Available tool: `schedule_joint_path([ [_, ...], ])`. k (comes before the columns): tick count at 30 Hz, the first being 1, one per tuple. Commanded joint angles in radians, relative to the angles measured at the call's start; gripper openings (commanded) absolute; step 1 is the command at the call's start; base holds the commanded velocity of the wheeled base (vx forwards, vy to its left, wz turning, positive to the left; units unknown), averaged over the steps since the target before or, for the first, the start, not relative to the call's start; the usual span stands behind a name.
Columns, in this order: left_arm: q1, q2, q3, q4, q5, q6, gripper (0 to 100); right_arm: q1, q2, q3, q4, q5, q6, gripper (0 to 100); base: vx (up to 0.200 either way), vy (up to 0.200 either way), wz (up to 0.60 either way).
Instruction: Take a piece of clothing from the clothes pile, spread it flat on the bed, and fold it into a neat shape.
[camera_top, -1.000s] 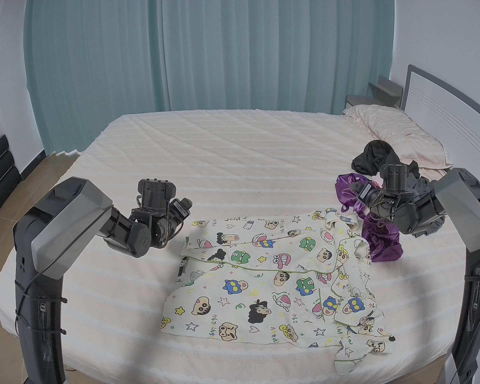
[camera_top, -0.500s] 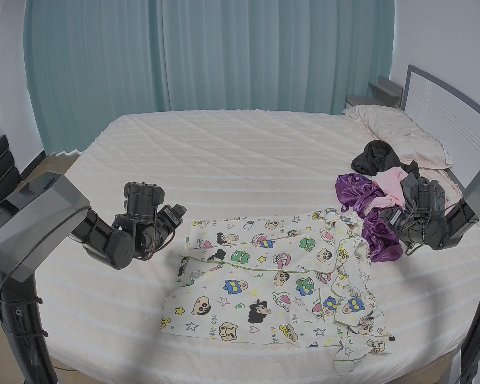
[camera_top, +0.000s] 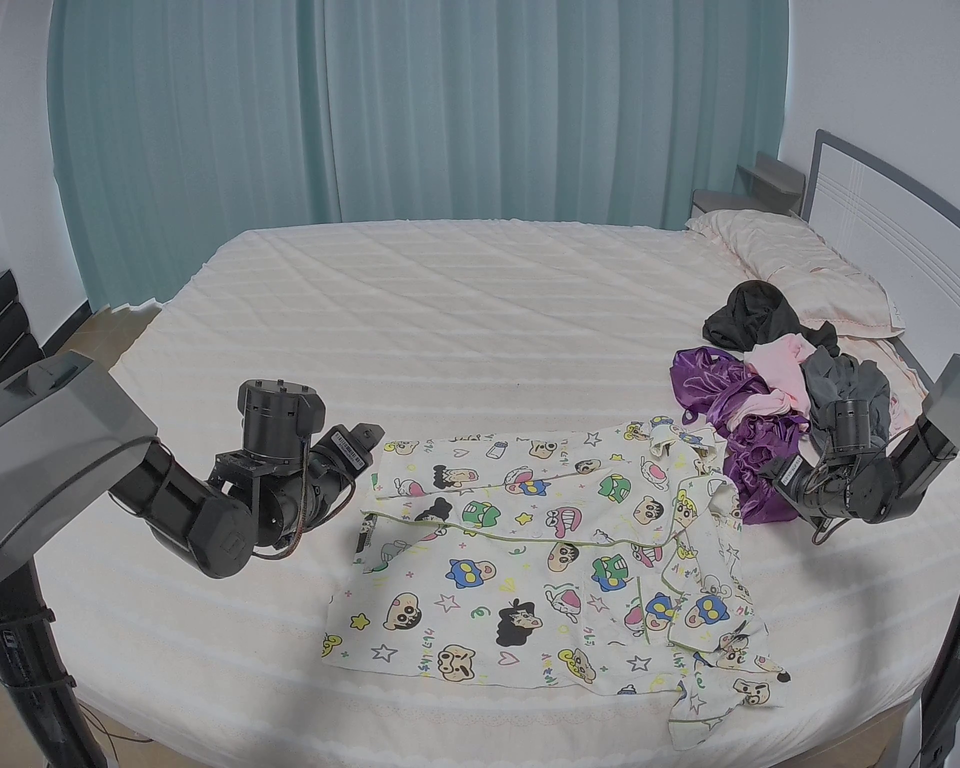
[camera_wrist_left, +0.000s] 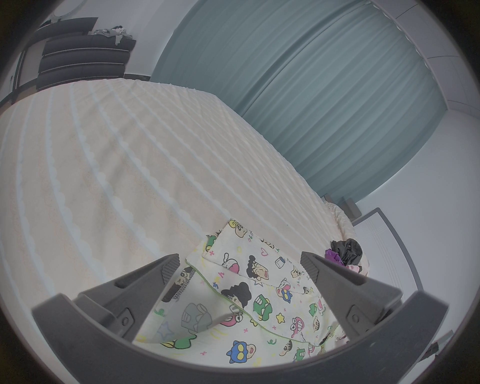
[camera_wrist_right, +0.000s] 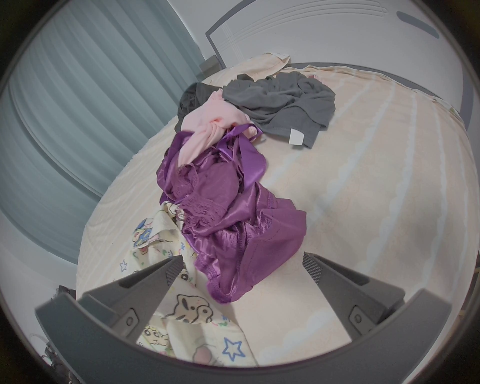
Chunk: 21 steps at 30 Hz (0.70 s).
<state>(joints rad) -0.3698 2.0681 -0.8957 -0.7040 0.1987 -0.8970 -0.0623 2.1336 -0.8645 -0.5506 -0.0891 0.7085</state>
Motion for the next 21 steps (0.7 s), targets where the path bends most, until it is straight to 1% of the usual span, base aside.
schedule_joint_path([
  [1,-0.005,-0.026,0.014,0.0,0.001,0.0,100,0.01,0.117,-0.065,-0.003,-0.011,0.0,100,0.0,0.0,0.0],
  [5,-0.006,-0.026,0.02,-0.002,0.001,0.0,100,0.016,0.187,-0.137,0.003,-0.026,0.009,100,0.0,0.0,0.0],
  [8,-0.005,-0.026,0.026,-0.002,0.002,0.0,100,0.032,0.241,-0.202,0.017,-0.064,0.008,100,0.0,0.0,0.0],
  [11,-0.005,-0.026,0.024,-0.002,0.002,0.0,100,0.032,0.273,-0.248,0.028,-0.086,0.008,100,0.0,0.0,0.0],
  [12,-0.005,-0.026,0.024,-0.002,0.002,0.0,100,0.032,0.273,-0.249,0.028,-0.086,0.006,0,0.0,0.0,0.0],
  [14,-0.005,-0.026,0.026,-0.002,0.002,0.0,100,0.019,0.292,-0.288,0.029,-0.101,0.005,0,0.0,0.0,0.0],
  [18,-0.005,-0.026,0.026,-0.002,0.002,0.0,100,-0.005,0.292,-0.311,0.02,-0.119,0.003,0,0.0,0.0,0.0],
  [20,-0.005,-0.026,0.026,-0.002,0.002,0.0,100,-0.068,0.272,-0.364,0.015,-0.126,0.006,0,0.0,0.0,0.0],
  [21,-0.005,-0.028,0.026,-0.002,0.002,0.0,100,-0.079,0.267,-0.372,0.015,-0.126,0.006,0,0.0,0.0,0.0],
])
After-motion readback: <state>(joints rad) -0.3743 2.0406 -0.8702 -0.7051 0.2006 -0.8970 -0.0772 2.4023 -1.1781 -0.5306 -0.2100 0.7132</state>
